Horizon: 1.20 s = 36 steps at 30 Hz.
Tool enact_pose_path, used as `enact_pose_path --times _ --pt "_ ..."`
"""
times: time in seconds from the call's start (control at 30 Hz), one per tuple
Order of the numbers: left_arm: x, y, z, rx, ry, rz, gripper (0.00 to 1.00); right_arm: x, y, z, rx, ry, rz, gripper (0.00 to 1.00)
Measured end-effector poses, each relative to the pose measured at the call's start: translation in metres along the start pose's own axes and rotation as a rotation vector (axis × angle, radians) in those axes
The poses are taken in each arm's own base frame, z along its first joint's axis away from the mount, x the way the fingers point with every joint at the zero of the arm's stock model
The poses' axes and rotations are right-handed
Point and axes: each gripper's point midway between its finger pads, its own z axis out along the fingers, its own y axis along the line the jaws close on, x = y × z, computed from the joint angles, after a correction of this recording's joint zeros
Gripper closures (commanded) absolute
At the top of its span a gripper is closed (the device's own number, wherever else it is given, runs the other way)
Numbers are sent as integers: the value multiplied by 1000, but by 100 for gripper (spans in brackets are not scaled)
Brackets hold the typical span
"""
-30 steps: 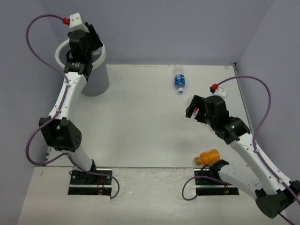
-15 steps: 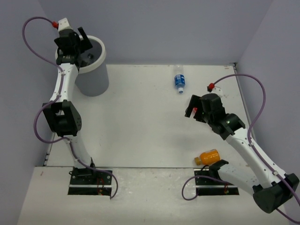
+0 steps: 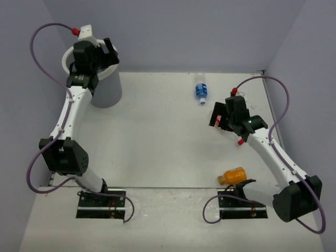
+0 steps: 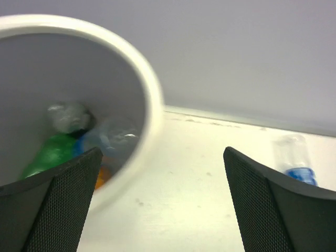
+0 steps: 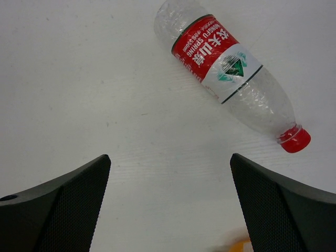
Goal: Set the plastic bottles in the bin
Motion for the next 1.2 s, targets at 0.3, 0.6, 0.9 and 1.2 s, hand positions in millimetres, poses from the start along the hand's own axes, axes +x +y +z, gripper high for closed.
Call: enact_pose_path --times 0.3,0.6,0.9,1.2 --pt "125 -62 -89 280 167 -2 0 2 -46 45 118 112 -15 1" --pt "186 -51 -153 366 198 -82 0 13 -72 95 126 217 -246 1" --pt "181 -55 -152 381 181 -98 0 37 -78 134 73 355 -305 9" --pt "181 -55 -151 379 172 -136 0 42 -70 136 33 404 -288 68"
